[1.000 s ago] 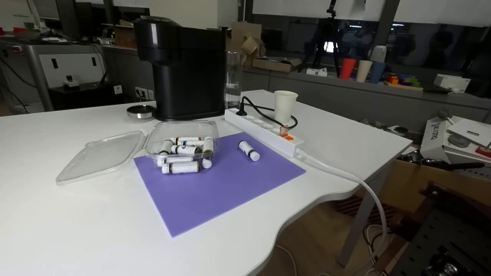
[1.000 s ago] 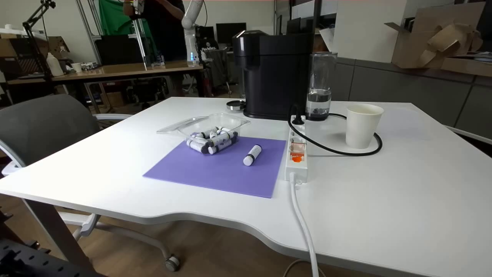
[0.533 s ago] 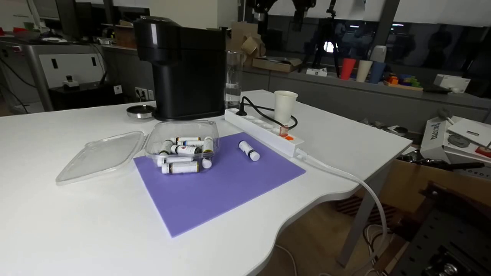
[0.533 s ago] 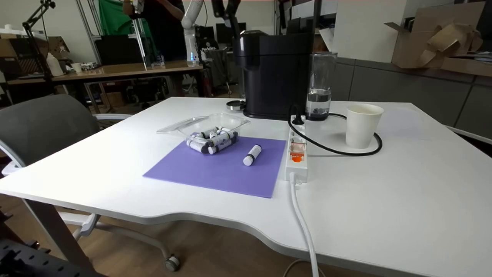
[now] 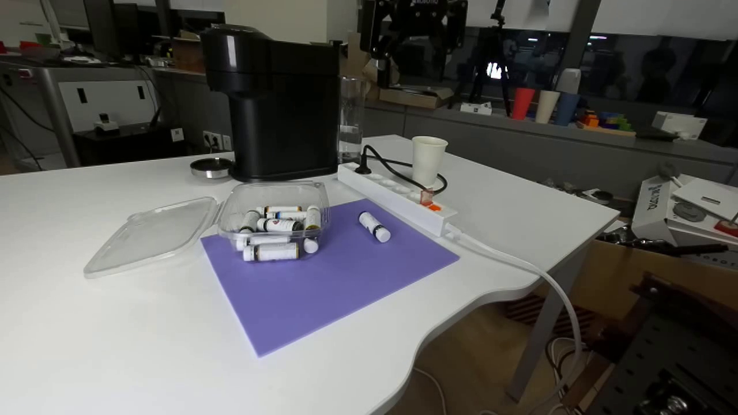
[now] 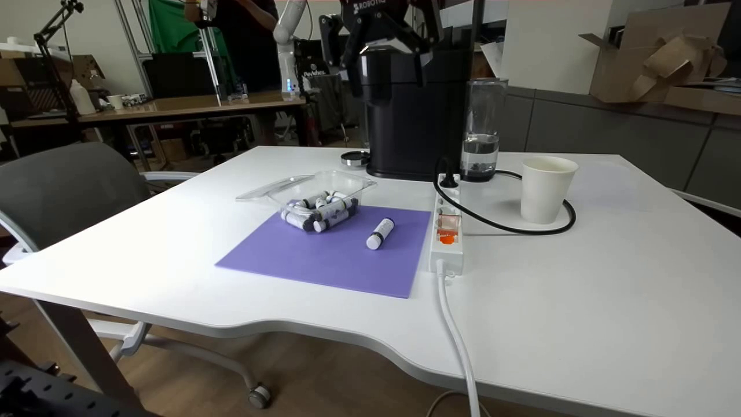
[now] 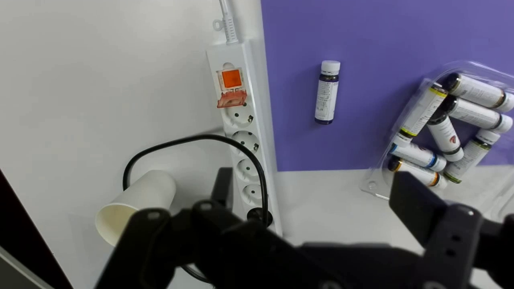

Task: Pick the bottle from the mat and place it in the box

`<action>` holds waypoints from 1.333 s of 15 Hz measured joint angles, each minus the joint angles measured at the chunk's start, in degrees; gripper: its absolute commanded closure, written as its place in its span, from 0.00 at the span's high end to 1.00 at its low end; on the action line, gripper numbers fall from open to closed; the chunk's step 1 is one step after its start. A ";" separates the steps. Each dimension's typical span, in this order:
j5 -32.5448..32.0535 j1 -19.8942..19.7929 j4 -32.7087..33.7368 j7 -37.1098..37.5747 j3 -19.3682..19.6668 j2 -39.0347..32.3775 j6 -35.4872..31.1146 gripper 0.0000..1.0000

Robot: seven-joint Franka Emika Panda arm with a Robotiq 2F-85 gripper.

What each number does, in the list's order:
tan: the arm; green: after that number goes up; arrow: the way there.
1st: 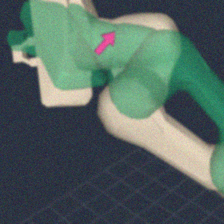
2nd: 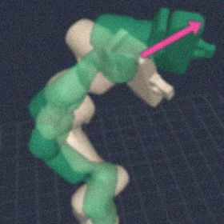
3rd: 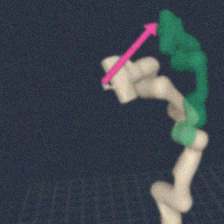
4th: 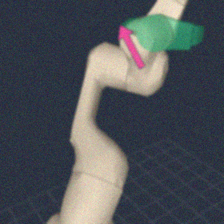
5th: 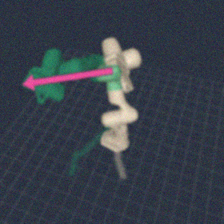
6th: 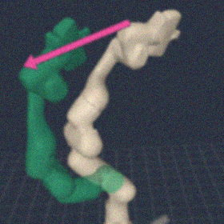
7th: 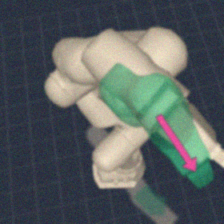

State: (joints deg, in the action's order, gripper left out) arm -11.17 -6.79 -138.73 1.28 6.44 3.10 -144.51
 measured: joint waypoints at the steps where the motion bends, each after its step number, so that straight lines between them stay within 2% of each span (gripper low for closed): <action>1: -0.62 0.01 -0.10 0.04 -0.01 0.00 -0.01 1.00; 5: -2.21 0.09 -0.46 0.16 -0.11 -2.07 -0.42 1.00; 11: -0.96 0.61 -0.28 -0.90 -0.34 -12.43 -4.31 1.00; 20: 2.06 2.22 6.23 -1.25 -0.78 -26.56 -6.05 1.00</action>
State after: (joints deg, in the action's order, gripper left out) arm -9.12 -4.57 -132.50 0.04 5.66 -23.45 -150.55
